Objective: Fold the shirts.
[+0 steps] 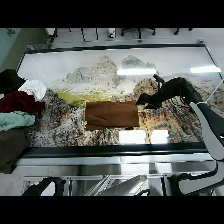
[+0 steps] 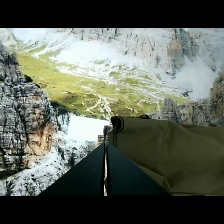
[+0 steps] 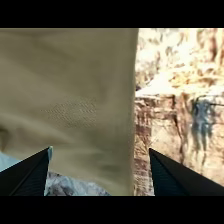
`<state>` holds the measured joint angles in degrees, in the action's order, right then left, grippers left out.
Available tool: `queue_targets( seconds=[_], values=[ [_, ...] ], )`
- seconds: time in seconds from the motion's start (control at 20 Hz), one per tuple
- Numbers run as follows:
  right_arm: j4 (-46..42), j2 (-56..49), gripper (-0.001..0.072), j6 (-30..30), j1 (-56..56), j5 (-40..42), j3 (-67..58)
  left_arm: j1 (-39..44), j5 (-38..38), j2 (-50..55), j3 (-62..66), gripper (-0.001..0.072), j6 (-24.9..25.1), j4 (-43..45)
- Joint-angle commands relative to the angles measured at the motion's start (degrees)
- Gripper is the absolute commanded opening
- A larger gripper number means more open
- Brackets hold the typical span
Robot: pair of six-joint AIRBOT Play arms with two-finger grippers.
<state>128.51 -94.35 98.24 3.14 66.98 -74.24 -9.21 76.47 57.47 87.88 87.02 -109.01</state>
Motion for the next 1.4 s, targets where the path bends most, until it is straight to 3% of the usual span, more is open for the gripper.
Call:
queue_targets(
  seconds=[0.0, 0.3, 0.35, 0.45, 0.5, 0.8, 1.05, 1.35],
  values=[
    [9.2, -6.3, 0.0709, 5.5, -0.2, 1.0, 1.5, -0.1, 0.1, -0.1, -0.1, 0.0017, -0.1, -2.2],
    [9.7, -10.9, 0.0704, 5.6, 0.4, -0.5, 1.5, -0.1, 0.5, -0.1, -0.1, 0.0017, -0.1, -2.1],
    [10.0, -10.9, 0.063, 5.7, 0.5, -0.5, 1.5, -0.1, 0.5, -0.1, -0.1, 0.0017, -0.1, -2.2],
    [11.9, -10.9, 0.0065, 8.5, 0.5, -0.7, 1.3, -0.1, 0.6, -0.1, -0.1, 0.0017, -0.1, -2.2],
    [12.6, -10.9, 0.002, 8.5, 0.4, -0.9, 0.9, -0.1, 0.6, -0.1, -0.1, 0.0017, -0.1, -2.2],
    [13.1, -5.5, 0.0019, 8.0, -6.5, -1.5, -5.8, -0.1, 1.3, -0.1, -0.1, 0.0017, -0.1, -2.2],
    [11.0, 3.0, 0.0018, 5.1, -29.4, -1.9, -4.2, -0.1, 1.6, -0.1, -0.1, 0.0017, -0.1, -2.1],
    [6.9, 11.1, 0.0019, 5.5, -56.3, -1.9, 7.9, 0.0, 1.5, -0.1, -0.1, 0.0017, -0.1, -2.1]
  ],
)
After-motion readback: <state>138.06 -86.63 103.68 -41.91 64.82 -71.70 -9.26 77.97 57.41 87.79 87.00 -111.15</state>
